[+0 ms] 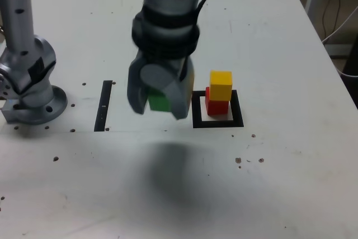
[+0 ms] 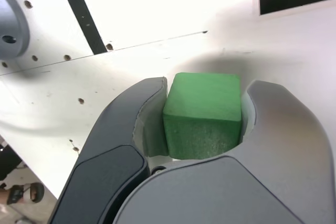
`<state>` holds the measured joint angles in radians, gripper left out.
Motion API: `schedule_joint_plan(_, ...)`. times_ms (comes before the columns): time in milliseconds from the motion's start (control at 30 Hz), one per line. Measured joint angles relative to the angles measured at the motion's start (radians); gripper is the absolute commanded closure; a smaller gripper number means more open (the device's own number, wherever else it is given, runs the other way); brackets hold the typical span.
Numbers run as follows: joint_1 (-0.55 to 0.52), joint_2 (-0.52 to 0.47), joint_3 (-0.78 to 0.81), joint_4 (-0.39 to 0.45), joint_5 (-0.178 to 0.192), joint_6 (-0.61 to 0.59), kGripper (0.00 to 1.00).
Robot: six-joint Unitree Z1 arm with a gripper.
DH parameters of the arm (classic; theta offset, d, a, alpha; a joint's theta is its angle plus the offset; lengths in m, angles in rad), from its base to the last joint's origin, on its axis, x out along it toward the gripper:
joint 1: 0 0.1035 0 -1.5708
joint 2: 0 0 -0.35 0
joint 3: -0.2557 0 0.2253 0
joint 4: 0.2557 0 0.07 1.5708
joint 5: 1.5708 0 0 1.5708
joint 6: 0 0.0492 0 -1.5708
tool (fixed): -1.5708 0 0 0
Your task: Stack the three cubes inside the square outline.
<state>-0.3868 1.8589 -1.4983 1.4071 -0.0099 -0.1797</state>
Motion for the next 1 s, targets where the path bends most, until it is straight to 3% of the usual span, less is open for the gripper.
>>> schedule_joint_plan(533,0.153,0.090,-0.297,0.141,-0.002,0.065,0.62)
schedule_joint_plan(1000,0.268,0.172,-0.419,0.172,-0.039,0.126,0.62)
